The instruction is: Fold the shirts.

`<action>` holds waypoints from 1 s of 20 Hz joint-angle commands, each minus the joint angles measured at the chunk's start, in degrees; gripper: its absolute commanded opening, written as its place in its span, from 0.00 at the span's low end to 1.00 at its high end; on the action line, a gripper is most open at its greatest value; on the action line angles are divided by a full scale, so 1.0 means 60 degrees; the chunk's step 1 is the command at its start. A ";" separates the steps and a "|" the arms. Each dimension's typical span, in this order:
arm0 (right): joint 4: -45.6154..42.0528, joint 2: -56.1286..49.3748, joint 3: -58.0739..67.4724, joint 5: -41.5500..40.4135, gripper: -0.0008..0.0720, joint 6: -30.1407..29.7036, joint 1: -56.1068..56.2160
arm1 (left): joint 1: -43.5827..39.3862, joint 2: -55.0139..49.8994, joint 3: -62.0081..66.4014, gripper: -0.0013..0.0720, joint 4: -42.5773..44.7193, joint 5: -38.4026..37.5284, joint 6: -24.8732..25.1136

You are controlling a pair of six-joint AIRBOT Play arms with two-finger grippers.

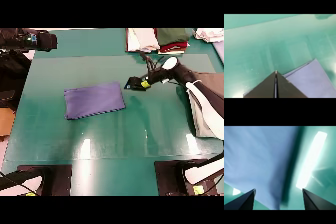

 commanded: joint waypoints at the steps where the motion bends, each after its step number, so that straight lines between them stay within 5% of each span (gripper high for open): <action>1: 0.1344 -0.0772 -0.0579 0.0026 0.91 0.0131 -0.0237 | -0.0087 -0.0098 -0.0011 0.05 -0.0066 0.0025 0.0062; 5: 0.2142 -0.2018 0.0397 -0.0080 0.88 -0.0080 0.0798 | -0.0087 -0.0098 -0.0011 0.05 -0.0066 0.0022 0.0062; 7: 0.2138 -0.2634 0.1293 -0.0149 0.74 -0.0076 0.1395 | -0.0087 -0.0098 -0.0007 0.05 -0.0073 -0.0015 0.0058; 11: 0.2029 -0.3413 0.2871 -0.0692 0.07 -0.0171 0.2208 | -0.0087 -0.0098 -0.0011 0.05 -0.0623 -0.0040 0.0055; 16: 0.1650 -0.2896 0.4390 -0.0623 0.03 -0.0350 0.1494 | -0.0401 -0.0098 -0.0011 0.05 -0.1056 -0.0051 0.0055; 20: -0.0918 -0.1402 0.4834 0.0171 0.03 0.0357 -0.0339 | -0.1585 -0.0098 -0.0007 0.05 -0.0965 0.0146 0.0073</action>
